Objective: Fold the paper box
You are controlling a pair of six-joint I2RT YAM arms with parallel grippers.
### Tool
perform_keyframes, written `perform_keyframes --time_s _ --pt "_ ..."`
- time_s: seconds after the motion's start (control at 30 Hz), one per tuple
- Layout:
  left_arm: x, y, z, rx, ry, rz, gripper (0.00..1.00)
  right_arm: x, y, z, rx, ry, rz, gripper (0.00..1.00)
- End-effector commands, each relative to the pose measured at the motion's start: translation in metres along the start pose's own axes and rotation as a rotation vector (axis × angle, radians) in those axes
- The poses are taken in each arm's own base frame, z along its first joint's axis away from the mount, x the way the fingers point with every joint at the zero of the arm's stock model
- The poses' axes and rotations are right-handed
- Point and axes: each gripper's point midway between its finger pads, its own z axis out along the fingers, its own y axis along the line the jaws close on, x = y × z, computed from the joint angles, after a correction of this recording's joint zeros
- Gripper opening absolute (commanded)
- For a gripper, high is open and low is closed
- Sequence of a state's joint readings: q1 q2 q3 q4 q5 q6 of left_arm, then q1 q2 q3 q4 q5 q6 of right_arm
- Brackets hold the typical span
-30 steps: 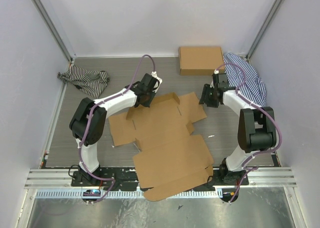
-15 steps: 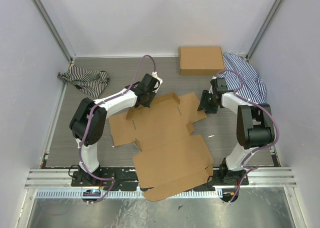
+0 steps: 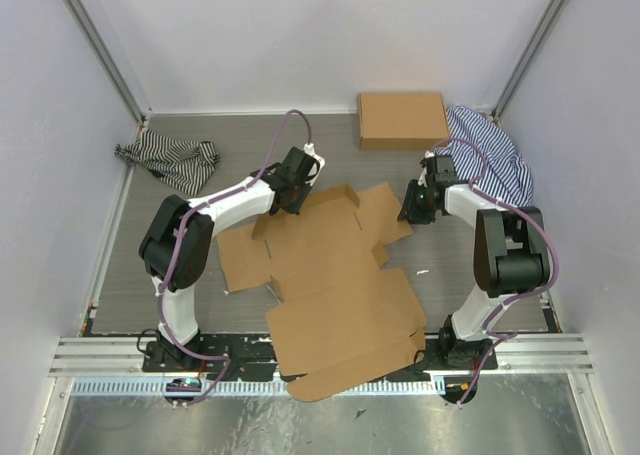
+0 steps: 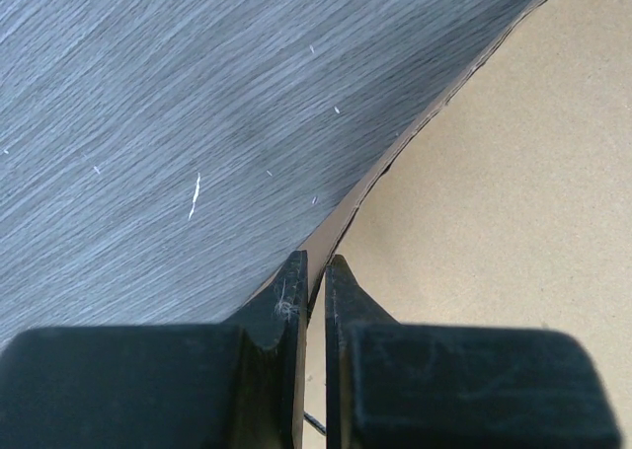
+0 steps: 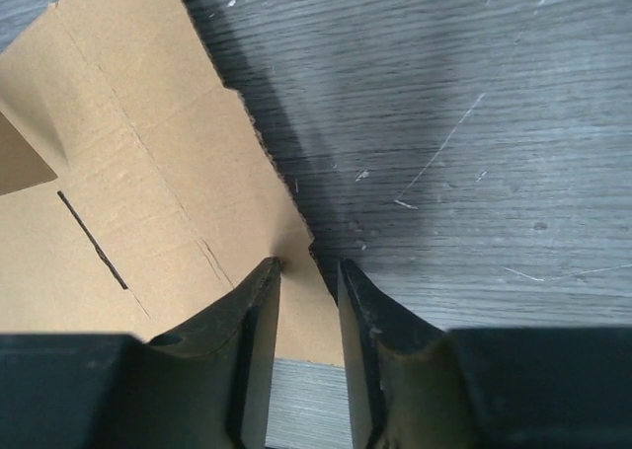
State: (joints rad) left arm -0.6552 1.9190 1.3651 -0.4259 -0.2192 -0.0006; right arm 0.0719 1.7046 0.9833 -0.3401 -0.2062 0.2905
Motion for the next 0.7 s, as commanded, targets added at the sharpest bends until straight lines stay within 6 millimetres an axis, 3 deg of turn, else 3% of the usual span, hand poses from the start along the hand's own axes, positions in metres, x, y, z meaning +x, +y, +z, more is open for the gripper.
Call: perform_keyframes --time_s 0.0,0.17,0.4,0.53,0.67 --pt "0.014 -0.003 -0.005 0.007 0.039 -0.003 0.0 -0.015 0.02 -0.011 -0.097 -0.059 -0.023 0.3" --pt "0.012 -0.003 -0.01 0.015 0.047 0.0 0.0 -0.016 0.026 -0.018 -0.127 -0.075 -0.033 0.14" --pt "0.007 0.005 -0.031 -0.004 0.019 -0.003 0.0 -0.02 0.031 -0.026 -0.145 -0.099 -0.036 0.14" --pt "-0.007 0.017 -0.065 -0.039 -0.048 -0.016 0.0 -0.027 0.039 -0.037 -0.175 -0.128 -0.047 0.18" --pt "-0.023 0.024 -0.117 -0.026 -0.169 -0.035 0.0 -0.028 0.046 -0.046 -0.206 -0.142 -0.054 0.22"
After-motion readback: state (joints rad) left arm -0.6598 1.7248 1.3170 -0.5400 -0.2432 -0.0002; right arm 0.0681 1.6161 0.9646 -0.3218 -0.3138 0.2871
